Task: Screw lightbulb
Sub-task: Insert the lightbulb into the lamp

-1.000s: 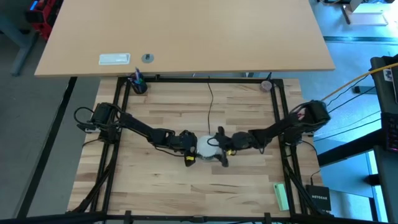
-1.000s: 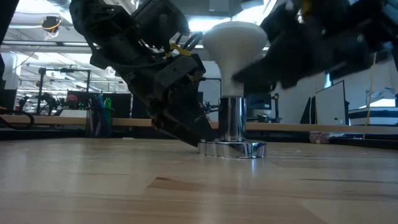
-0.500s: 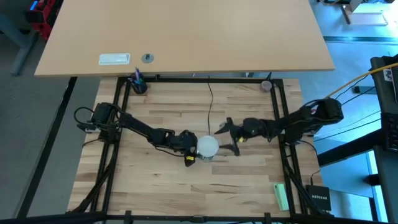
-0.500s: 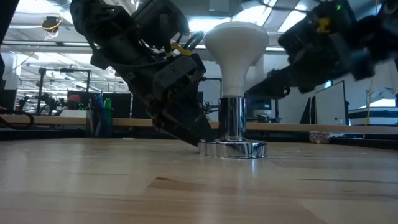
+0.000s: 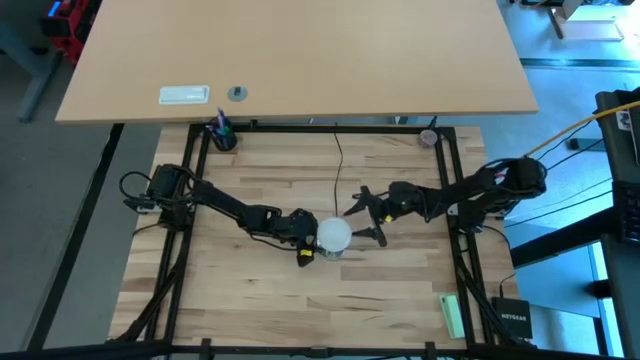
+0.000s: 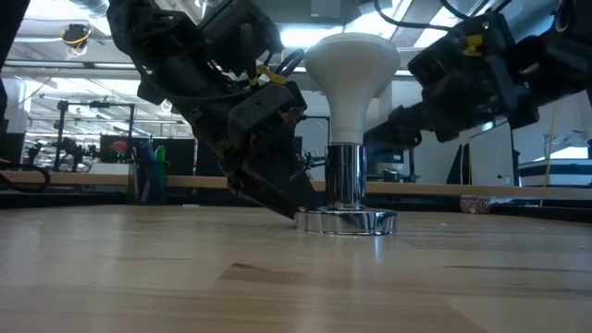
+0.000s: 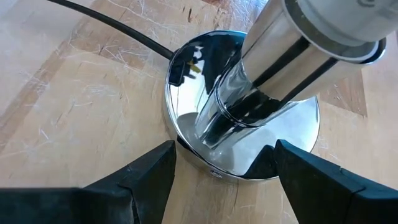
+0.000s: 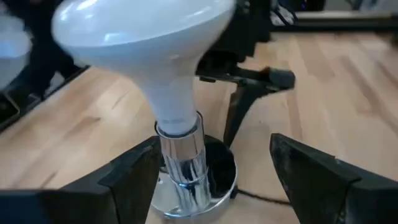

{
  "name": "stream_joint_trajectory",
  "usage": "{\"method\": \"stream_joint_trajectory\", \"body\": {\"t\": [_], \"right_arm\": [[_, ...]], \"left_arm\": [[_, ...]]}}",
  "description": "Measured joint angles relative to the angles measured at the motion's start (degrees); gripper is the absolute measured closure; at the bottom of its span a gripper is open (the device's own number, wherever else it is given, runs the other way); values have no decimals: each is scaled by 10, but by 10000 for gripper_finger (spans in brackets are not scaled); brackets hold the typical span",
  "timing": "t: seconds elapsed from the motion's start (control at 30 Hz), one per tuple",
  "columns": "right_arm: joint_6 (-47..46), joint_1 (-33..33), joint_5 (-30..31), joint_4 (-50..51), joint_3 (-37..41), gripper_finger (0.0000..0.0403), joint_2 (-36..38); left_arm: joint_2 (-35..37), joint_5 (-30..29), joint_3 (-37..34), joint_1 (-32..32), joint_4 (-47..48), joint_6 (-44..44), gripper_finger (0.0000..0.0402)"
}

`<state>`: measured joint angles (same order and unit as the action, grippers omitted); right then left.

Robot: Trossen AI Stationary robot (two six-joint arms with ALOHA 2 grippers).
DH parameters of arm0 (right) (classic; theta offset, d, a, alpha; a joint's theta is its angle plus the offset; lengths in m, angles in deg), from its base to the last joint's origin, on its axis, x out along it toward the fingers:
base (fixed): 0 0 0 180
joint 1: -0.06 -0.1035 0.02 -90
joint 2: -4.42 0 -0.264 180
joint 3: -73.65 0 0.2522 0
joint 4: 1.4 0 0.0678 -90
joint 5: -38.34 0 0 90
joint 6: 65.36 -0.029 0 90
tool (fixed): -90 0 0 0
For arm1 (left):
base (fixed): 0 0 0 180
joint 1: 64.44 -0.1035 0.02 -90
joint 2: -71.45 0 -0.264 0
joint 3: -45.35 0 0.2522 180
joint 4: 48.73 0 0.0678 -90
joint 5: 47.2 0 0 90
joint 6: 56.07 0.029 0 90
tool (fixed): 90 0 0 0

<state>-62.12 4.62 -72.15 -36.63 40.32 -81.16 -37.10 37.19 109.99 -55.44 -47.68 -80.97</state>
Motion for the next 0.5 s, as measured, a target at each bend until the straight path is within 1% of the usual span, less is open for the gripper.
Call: {"method": "stream_joint_trajectory", "body": {"t": [0.1,0.2,0.37,0.43,0.5], "right_arm": [[10,0,-27,-50,-7,111,-39],[14,0,-57,-88,-36,120,-90],[15,0,-144,-95,-105,134,-176],[16,0,-171,-108,-126,141,-192],[27,0,-184,-110,-139,149,-200]], "left_arm": [[0,-1,0,0,0,3,141],[0,-1,0,0,-1,3,141],[0,-2,0,0,-2,4,141],[0,-2,0,0,-2,9,141],[0,-3,0,0,-2,10,141]]}}
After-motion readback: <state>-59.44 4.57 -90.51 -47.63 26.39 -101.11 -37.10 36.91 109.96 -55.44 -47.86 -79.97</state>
